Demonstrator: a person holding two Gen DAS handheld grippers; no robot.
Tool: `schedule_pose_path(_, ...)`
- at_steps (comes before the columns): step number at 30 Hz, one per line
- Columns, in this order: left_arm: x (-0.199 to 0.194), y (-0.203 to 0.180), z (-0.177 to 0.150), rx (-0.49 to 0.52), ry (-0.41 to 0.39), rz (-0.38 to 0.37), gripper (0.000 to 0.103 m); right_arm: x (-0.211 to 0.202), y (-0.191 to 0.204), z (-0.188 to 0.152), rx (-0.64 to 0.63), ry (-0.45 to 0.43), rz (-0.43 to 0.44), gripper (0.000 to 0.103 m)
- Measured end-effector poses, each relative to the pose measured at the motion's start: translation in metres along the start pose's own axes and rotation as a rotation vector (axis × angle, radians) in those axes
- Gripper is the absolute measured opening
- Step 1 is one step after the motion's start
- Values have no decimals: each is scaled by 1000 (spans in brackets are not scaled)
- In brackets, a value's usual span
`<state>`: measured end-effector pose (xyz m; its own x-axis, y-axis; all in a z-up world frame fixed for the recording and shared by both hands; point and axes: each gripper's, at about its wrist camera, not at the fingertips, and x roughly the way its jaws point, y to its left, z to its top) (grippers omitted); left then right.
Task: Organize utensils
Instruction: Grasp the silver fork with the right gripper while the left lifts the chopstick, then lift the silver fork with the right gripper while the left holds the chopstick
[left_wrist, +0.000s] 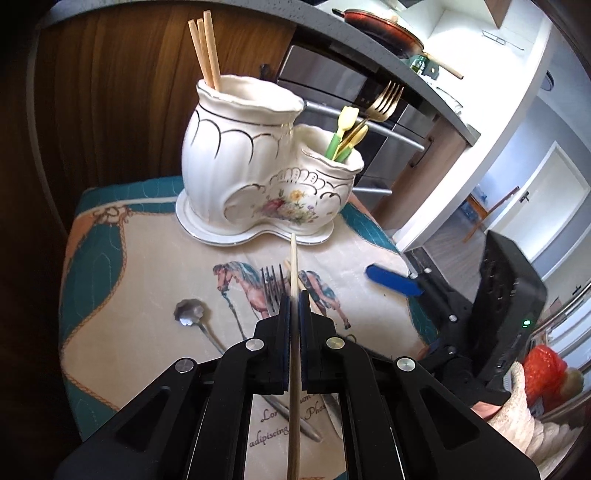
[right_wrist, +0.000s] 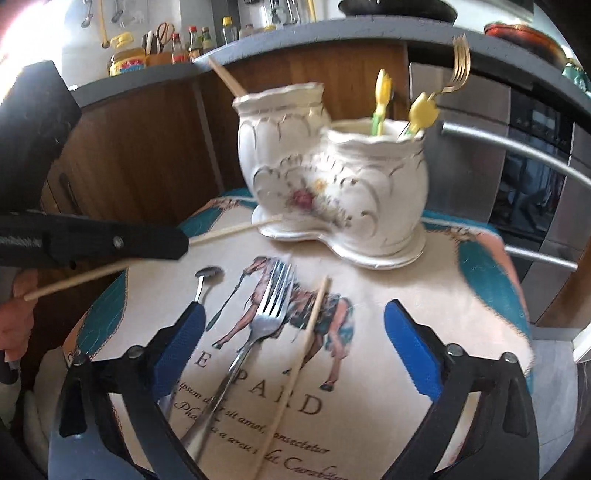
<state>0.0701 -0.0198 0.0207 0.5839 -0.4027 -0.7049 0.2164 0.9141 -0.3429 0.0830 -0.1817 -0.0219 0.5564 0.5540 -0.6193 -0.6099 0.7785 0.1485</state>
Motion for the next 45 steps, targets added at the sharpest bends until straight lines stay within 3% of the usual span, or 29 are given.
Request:
schedule_pose_path(2, 0, 1, -2, 15, -9, 39, 5, 3, 3, -1, 7, 39, 32, 71)
schedule_pose_path(4, 2, 5, -4, 15, -6, 54, 5, 4, 10, -1, 19, 84, 68, 64)
schedule_pose_path(9, 1, 9, -11, 34, -19, 92, 5, -1, 33, -2, -10, 122, 14, 59)
schedule_pose_path(14, -9, 11, -15, 57, -51, 93, 5, 13, 47, -9, -10, 221, -43, 39)
schedule_pose_path(18, -18, 17, -20, 74, -77, 102, 5, 22, 54, -7, -13, 274, -89, 37)
schedule_pose_path(20, -20, 23, -22, 70, -80, 109, 5, 31, 57, -7, -20, 304, -115, 25)
schedule_pose_path(25, -20, 40, -30, 48, -58, 129, 5, 37, 55, -6, 12, 301, -158, 9)
schedule_pose_path(31, -22, 50, -35, 36, -49, 140, 5, 15, 47, -4, 52, 204, -157, 5)
schedule_pose_path(34, -24, 52, -36, 17, -59, 122, 5, -7, 35, -3, 102, 92, -113, 5)
schedule_pose_path(38, -23, 50, -37, 1, -70, 82, 5, -37, 24, 1, 122, -42, -78, 5)
schedule_pose_path(45, -27, 39, -35, -17, -137, -55, 5, -74, 15, 7, 129, -253, -66, 5)
